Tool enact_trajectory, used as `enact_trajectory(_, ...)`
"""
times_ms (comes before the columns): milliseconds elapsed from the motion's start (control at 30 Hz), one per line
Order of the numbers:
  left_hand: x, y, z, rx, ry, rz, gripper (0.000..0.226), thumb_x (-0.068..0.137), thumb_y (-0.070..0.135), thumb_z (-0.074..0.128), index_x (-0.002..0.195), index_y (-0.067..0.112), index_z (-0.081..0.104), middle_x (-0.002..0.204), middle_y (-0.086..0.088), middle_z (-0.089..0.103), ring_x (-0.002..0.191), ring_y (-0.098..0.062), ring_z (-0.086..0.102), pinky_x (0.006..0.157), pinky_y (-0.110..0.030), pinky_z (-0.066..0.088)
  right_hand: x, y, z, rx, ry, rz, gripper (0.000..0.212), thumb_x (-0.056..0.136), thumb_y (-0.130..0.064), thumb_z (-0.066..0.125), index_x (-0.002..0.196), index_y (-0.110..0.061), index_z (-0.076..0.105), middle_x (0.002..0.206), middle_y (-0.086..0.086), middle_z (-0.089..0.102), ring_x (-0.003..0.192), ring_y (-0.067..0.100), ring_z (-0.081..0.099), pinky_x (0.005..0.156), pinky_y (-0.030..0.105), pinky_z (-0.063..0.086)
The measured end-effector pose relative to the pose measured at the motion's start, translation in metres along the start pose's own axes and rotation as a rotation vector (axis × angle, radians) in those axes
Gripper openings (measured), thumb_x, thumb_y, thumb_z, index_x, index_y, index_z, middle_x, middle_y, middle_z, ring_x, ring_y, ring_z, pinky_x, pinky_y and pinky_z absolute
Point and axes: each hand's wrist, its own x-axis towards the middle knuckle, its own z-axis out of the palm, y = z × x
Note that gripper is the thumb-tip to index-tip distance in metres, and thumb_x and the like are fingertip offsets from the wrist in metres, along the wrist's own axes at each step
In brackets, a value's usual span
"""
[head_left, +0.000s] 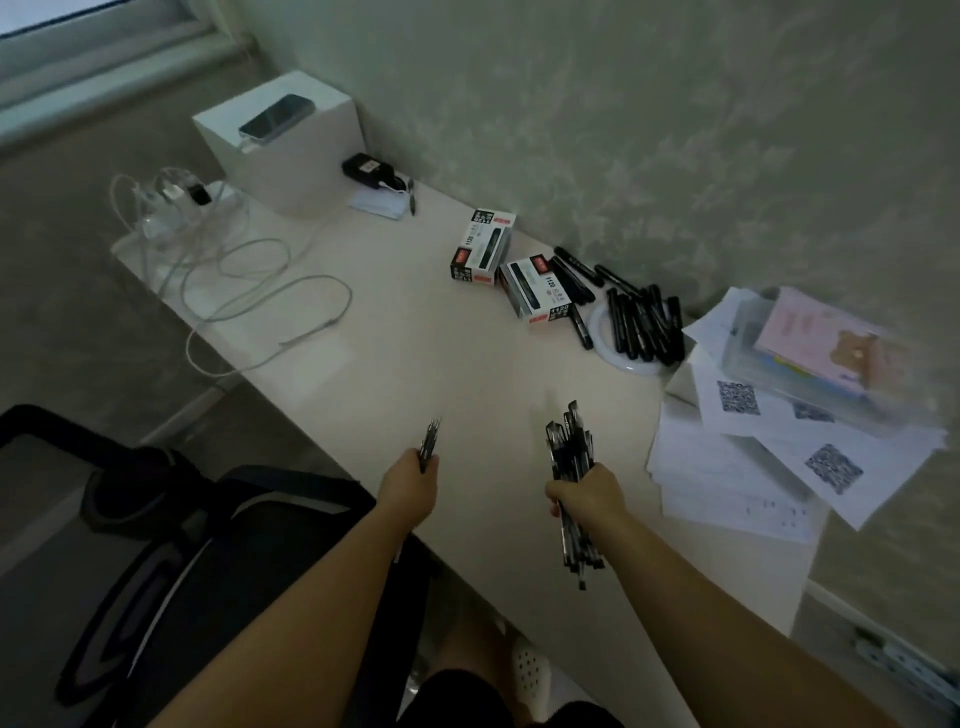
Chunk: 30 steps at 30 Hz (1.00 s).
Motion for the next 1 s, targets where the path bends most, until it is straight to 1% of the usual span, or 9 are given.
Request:
enact_trajectory(100, 0.028, 0.017, 0.0, 0.103, -0.019, 0.048, 0.026, 0.102, 0.032, 0.039, 0.094, 0.008, 0.046, 0.08, -0.009, 0.051, 0.071, -0.027, 0.049, 0.063, -0.034, 0.038, 0.015, -0.008, 0.002, 0.012, 0.03, 0.009, 0.021, 0.078, -0.013, 0.072, 0.092, -0.006, 0.059, 0.069, 0.005, 0.064, 0.057, 0.017, 0.066, 0.05, 0.022, 0.046)
enact_trajectory(233, 0.071, 0.047, 0.003, 0.242, 0.018, 0.154, 0.025, 0.103, 0.03, 0.036, 0.096, 0.007, 0.042, 0.088, -0.016, 0.056, 0.074, -0.031, 0.053, 0.062, -0.035, 0.038, 0.037, -0.018, 0.008, 0.026, 0.083, 0.026, 0.03, 0.08, -0.013, 0.07, 0.104, -0.006, 0.053, 0.09, 0.013, 0.065, 0.076, 0.028, 0.066, 0.055, 0.025, 0.045)
enact_trajectory(300, 0.094, 0.06, 0.005, 0.279, 0.06, 0.196, 0.026, 0.103, 0.03, 0.036, 0.097, 0.006, 0.044, 0.094, -0.018, 0.057, 0.082, -0.035, 0.058, 0.067, -0.04, 0.045, 0.051, -0.027, 0.015, 0.012, 0.121, 0.034, 0.031, 0.082, -0.013, 0.068, 0.106, -0.006, 0.051, 0.093, 0.012, 0.062, 0.073, 0.022, 0.061, 0.052, 0.025, 0.043)
enact_trajectory(367, 0.118, 0.07, 0.008, 0.342, 0.084, 0.242, 0.028, 0.102, 0.031, 0.036, 0.101, 0.005, 0.045, 0.101, -0.019, 0.056, 0.091, -0.039, 0.059, 0.074, -0.044, 0.047, 0.066, -0.037, 0.023, -0.009, 0.185, 0.047, 0.029, 0.083, -0.012, 0.065, 0.106, -0.008, 0.048, 0.092, 0.008, 0.059, 0.067, 0.013, 0.054, 0.049, 0.023, 0.039)
enact_trajectory(500, 0.163, 0.082, 0.01, 0.686, 0.162, 0.356, 0.026, 0.101, 0.03, 0.039, 0.109, 0.006, 0.047, 0.111, -0.015, 0.056, 0.101, -0.035, 0.058, 0.08, -0.043, 0.046, 0.093, -0.058, 0.047, -0.046, 0.311, 0.12, 0.028, 0.084, -0.009, 0.061, 0.108, -0.009, 0.046, 0.097, 0.011, 0.063, 0.08, 0.026, 0.061, 0.063, 0.033, 0.049)
enact_trajectory(567, 0.184, 0.086, 0.009, 0.775, 0.185, 0.418, 0.026, 0.1, 0.031, 0.04, 0.108, 0.008, 0.049, 0.11, -0.013, 0.054, 0.101, -0.033, 0.056, 0.079, -0.042, 0.045, 0.103, -0.068, 0.059, -0.059, 0.36, 0.147, 0.028, 0.085, -0.01, 0.061, 0.107, -0.01, 0.045, 0.097, 0.013, 0.064, 0.085, 0.03, 0.063, 0.066, 0.036, 0.052)
enact_trajectory(733, 0.218, 0.094, 0.015, 0.8, 0.18, 0.468, 0.027, 0.1, 0.033, 0.04, 0.109, 0.009, 0.048, 0.108, -0.012, 0.051, 0.099, -0.033, 0.053, 0.081, -0.042, 0.041, 0.122, -0.083, 0.079, -0.109, 0.443, 0.169, 0.033, 0.086, -0.012, 0.063, 0.114, -0.01, 0.044, 0.103, 0.012, 0.065, 0.092, 0.031, 0.063, 0.068, 0.038, 0.052)
enact_trajectory(867, 0.236, 0.092, 0.019, 0.847, 0.245, 0.537, 0.03, 0.098, 0.034, 0.044, 0.111, 0.008, 0.048, 0.111, -0.015, 0.046, 0.102, -0.034, 0.046, 0.081, -0.044, 0.038, 0.134, -0.089, 0.091, -0.236, 0.515, 0.045, 0.043, 0.088, -0.018, 0.065, 0.123, -0.008, 0.043, 0.111, 0.011, 0.061, 0.097, 0.027, 0.057, 0.068, 0.035, 0.046)
enact_trajectory(1000, 0.257, 0.084, 0.019, 0.755, 0.354, 0.699, 0.036, 0.096, 0.042, 0.046, 0.106, 0.008, 0.05, 0.108, -0.014, 0.044, 0.095, -0.033, 0.044, 0.079, -0.044, 0.036, 0.147, -0.091, 0.102, -0.35, 0.603, -0.087, 0.049, 0.089, -0.031, 0.062, 0.129, -0.01, 0.042, 0.119, 0.007, 0.054, 0.1, 0.022, 0.053, 0.076, 0.032, 0.046)
